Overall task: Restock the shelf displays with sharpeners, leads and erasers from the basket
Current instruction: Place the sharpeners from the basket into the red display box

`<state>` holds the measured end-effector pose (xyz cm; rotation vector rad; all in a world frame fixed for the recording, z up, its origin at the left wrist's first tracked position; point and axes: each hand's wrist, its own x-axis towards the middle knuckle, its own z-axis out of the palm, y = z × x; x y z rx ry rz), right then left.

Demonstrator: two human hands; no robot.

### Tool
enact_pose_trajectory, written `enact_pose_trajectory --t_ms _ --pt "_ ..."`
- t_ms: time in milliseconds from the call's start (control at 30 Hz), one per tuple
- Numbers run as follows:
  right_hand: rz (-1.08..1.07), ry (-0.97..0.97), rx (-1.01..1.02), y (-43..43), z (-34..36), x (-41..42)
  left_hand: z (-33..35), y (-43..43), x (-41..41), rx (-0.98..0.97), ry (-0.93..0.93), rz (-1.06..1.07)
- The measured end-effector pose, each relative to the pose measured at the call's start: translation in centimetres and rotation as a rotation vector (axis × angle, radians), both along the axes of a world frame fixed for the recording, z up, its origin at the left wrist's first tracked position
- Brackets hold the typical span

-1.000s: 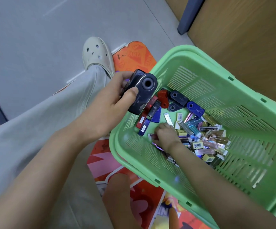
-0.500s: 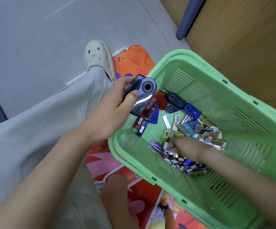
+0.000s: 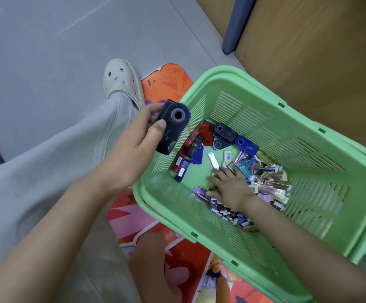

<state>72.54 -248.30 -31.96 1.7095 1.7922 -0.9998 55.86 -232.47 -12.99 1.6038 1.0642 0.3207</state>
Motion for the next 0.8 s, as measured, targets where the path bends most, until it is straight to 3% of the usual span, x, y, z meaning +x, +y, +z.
enact_pose_trajectory --t_ms 233,433,667,800 --pt "0.058 0.060 -0.030 -1.2 0.8 1.3 -1.5 -1.7 1.0 -0.017 -0.008 -0.061" --pt "0.113 0.092 -0.115 -3.4 2.9 2.3 -5.3 -3.3 4.8 0.077 0.200 -0.201" --pt "-0.056 0.213 -0.141 -5.5 4.5 3.9 -13.2 -0.9 9.8 0.355 0.650 -0.467" --pt "-0.420 0.274 0.082 -5.7 5.1 5.5 -15.3 -0.5 10.5 0.444 0.779 -0.566"
